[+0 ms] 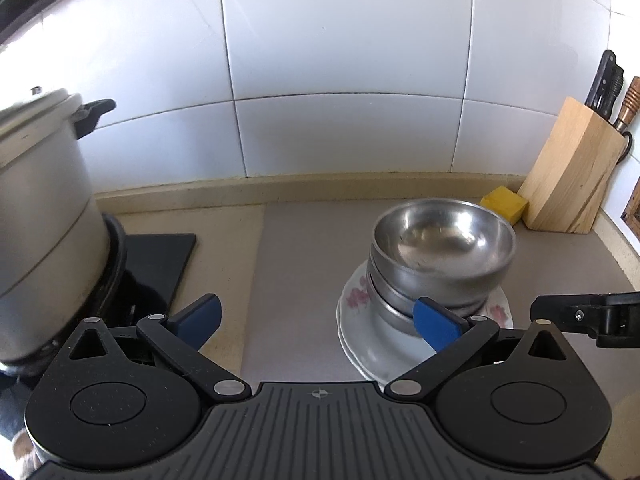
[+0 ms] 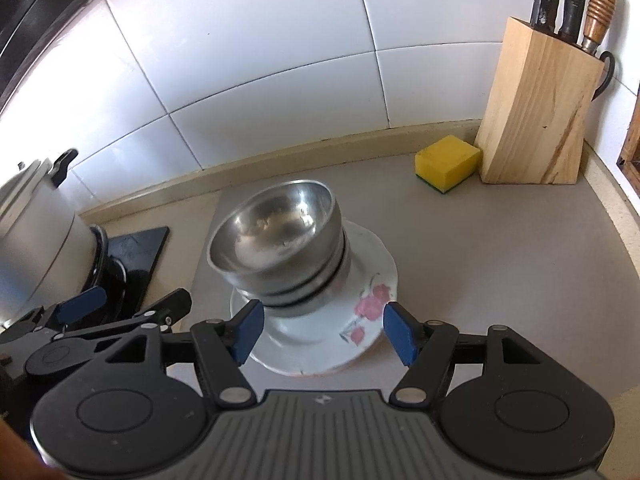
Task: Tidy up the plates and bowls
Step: 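Open both grippers and pull them back from the bowls on the plates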
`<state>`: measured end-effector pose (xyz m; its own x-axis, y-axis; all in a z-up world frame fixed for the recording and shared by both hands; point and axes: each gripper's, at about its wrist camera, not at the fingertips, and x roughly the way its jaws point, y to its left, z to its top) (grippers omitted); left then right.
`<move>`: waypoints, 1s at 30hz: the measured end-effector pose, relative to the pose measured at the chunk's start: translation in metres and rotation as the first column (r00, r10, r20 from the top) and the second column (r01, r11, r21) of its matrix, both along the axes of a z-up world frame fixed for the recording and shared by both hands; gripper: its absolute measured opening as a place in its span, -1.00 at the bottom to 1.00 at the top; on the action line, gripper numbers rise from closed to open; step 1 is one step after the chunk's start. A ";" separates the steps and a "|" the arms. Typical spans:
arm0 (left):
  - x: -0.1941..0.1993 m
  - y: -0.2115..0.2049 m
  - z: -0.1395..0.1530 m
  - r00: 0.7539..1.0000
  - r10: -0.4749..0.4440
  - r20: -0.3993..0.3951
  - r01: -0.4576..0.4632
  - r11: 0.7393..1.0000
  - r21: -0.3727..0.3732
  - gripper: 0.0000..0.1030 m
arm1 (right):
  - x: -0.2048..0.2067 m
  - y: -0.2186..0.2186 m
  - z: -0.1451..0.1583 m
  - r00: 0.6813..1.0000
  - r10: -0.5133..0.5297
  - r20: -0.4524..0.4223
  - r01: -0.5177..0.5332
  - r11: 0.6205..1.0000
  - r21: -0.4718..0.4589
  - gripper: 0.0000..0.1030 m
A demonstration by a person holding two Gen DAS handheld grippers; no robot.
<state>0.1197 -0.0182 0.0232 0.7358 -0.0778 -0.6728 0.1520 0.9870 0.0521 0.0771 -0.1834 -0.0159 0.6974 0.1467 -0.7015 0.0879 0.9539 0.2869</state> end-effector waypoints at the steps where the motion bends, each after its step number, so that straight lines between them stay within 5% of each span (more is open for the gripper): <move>1: -0.005 -0.002 -0.001 1.000 0.004 -0.007 -0.004 1.000 0.004 0.90 | -0.005 0.000 0.000 1.000 0.004 -0.001 -0.004 1.000 -0.003 -0.04; 30: -0.069 -0.024 -0.055 0.966 0.041 -0.256 -0.028 0.998 0.054 0.90 | -0.064 -0.011 -0.071 0.979 0.097 -0.181 -0.101 0.995 -0.016 0.15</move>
<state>0.0505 -0.0419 -0.0318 0.5390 -0.0169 -0.8421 0.1322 0.9891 0.0648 0.0128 -0.1947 -0.0870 0.5424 0.1893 -0.8185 0.0408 0.9672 0.2507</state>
